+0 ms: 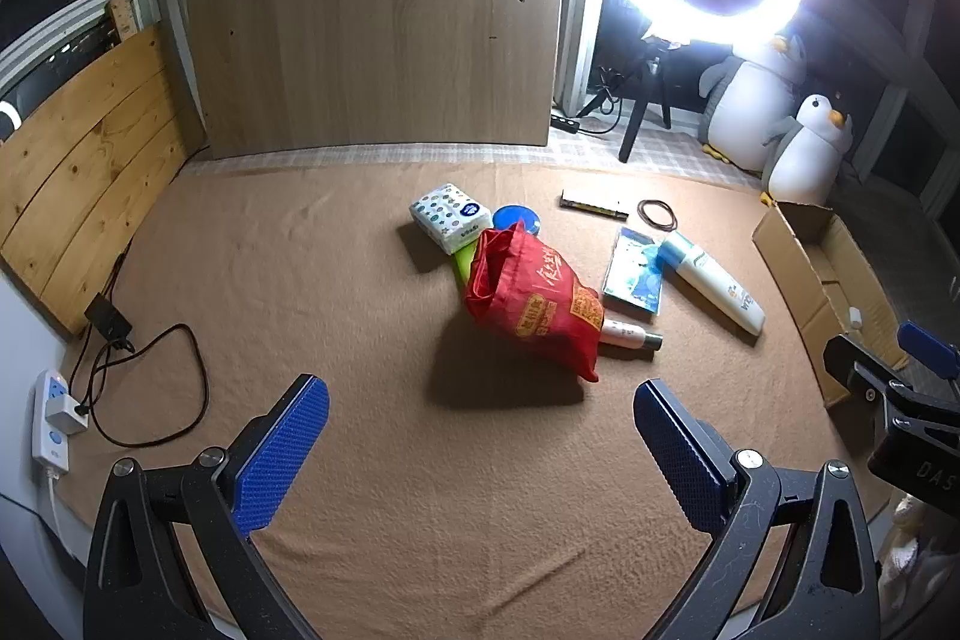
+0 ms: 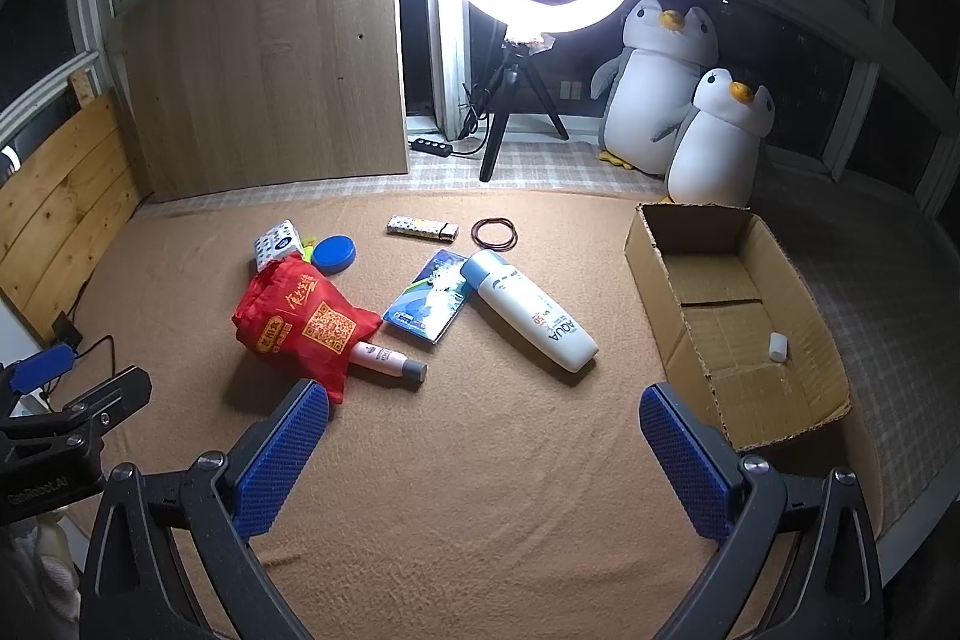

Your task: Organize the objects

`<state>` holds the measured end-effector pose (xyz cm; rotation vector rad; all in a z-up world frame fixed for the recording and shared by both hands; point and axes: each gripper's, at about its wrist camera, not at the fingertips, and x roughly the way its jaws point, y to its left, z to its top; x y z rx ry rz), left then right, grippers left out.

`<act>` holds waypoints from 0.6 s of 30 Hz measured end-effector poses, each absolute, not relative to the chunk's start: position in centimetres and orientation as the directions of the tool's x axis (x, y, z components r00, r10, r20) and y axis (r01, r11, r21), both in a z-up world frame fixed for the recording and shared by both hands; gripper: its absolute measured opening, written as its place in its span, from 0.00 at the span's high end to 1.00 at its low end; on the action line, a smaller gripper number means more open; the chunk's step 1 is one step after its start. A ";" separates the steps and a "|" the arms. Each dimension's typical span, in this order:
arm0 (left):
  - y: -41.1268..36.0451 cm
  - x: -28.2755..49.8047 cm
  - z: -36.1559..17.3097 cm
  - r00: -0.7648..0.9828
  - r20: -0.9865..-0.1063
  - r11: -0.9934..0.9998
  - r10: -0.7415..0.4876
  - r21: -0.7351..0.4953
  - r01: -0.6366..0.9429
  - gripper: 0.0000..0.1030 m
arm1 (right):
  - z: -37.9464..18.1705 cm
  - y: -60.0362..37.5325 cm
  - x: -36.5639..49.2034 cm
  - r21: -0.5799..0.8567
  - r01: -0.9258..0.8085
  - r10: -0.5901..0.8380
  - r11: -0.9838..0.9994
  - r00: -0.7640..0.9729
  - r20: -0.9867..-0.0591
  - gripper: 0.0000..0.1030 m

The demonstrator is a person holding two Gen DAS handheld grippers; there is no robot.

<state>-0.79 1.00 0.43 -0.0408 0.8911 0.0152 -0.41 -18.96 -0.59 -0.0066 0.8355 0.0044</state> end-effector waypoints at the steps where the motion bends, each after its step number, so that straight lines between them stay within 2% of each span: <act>1: 1.0 -0.8 0.4 0.629 -0.777 0.999 -0.004 -0.029 -0.030 0.00 | -0.5 -18.9 -0.4 -0.005 -0.008 0.002 1.000 0.671 -0.742 0.00; 18: 1.0 -0.9 0.7 0.636 -0.772 0.999 0.000 -0.022 -0.026 0.00 | -0.7 -18.9 -0.6 -0.006 -0.009 0.002 1.000 0.670 -0.742 0.00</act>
